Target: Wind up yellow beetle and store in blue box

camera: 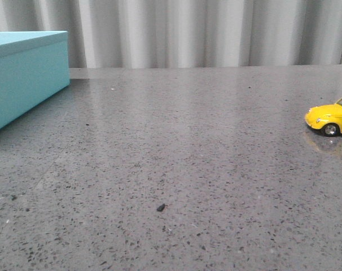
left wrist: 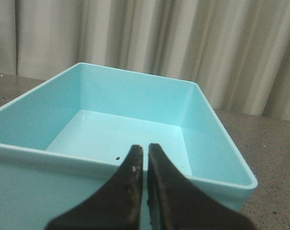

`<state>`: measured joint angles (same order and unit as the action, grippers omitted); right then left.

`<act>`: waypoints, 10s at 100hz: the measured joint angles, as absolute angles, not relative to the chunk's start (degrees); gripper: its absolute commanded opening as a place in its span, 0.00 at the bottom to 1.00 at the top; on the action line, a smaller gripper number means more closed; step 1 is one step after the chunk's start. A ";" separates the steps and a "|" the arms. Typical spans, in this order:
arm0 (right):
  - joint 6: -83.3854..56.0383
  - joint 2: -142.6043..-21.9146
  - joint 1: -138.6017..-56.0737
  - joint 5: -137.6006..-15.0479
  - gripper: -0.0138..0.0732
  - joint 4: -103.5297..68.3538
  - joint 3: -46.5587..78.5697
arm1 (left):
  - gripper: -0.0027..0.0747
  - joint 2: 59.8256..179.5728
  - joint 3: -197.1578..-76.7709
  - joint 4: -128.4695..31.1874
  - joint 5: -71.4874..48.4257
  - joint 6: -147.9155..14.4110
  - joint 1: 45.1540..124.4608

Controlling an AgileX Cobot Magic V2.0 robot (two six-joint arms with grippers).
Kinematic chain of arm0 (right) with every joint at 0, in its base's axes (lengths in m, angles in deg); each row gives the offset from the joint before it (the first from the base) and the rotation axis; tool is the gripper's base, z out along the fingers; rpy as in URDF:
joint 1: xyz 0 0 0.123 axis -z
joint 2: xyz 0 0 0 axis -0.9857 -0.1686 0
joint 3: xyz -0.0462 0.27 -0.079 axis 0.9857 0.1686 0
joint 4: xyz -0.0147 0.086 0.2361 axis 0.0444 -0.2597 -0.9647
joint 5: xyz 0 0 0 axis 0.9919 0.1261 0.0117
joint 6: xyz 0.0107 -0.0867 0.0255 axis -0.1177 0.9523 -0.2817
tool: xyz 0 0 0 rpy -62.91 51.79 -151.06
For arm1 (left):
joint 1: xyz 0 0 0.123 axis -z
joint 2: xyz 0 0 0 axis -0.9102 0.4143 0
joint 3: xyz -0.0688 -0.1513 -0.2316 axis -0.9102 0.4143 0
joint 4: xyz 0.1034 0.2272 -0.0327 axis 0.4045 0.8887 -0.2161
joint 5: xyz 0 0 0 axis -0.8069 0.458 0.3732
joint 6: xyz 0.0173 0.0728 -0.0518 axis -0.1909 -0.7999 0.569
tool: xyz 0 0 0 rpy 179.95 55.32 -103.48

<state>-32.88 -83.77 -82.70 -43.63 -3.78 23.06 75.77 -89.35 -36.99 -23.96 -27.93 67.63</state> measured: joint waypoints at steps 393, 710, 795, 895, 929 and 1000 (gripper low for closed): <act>-38.48 -89.21 -73.88 -36.41 0.09 -4.65 7.94 | 0.01 75.77 -89.62 -35.86 -23.96 -27.93 67.63; -38.35 -58.00 -73.88 -49.69 0.09 -5.15 25.70 | 0.67 152.19 -149.79 -32.55 21.36 -94.49 89.60; -38.35 -58.00 -73.88 -49.69 0.09 -5.15 25.70 | 0.67 156.75 -149.88 -28.99 21.02 -94.51 89.60; -38.26 -58.00 -73.88 -49.69 0.09 -5.25 25.70 | 0.01 157.01 -155.35 -29.26 21.45 -94.61 89.60; -38.26 -58.00 -73.88 -50.12 0.09 -5.25 26.38 | 0.01 156.72 -168.78 -32.32 28.79 -93.87 89.60; -38.26 -58.00 -73.88 -55.01 0.09 -5.88 30.35 | 0.01 147.74 -176.66 -15.68 44.50 -64.20 74.81</act>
